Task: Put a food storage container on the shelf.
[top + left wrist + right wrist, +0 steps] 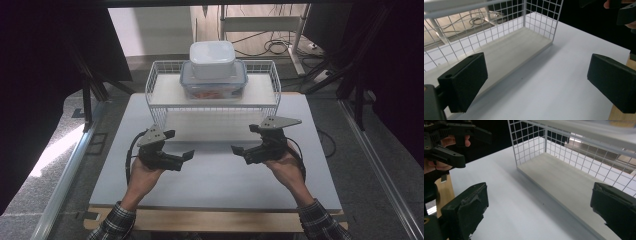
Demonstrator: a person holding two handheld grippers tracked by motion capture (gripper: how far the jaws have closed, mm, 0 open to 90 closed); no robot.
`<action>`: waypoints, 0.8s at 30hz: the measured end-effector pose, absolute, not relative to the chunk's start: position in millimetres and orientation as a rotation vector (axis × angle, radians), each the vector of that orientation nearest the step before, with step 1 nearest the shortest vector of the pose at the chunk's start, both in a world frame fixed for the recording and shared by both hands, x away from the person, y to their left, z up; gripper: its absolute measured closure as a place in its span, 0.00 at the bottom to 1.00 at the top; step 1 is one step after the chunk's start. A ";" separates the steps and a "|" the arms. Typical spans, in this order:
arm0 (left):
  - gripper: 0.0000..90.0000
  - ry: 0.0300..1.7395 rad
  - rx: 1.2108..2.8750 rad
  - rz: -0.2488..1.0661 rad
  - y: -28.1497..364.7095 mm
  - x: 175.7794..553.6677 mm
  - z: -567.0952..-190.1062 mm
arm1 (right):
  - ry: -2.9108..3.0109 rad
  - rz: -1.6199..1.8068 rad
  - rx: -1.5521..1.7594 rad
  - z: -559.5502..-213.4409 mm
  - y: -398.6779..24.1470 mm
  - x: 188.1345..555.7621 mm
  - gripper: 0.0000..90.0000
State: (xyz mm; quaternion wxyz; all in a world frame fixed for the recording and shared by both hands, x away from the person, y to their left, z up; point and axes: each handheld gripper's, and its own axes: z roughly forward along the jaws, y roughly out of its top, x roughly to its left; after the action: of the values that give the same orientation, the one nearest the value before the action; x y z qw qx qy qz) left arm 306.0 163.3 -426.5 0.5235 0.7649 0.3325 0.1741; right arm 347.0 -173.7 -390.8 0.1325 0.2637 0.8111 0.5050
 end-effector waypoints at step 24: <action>0.03 0.870 1.851 0.446 177.9 284.0 -468.4 | 2.362 1.436 0.831 -425.4 -196.5 334.5 0.02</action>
State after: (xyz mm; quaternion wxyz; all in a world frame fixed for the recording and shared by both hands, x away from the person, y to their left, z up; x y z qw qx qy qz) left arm 284.0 177.9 -468.4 0.5004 0.7656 0.3600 0.1843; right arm 334.5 -196.5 -425.4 0.1270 0.2857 0.8117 0.4934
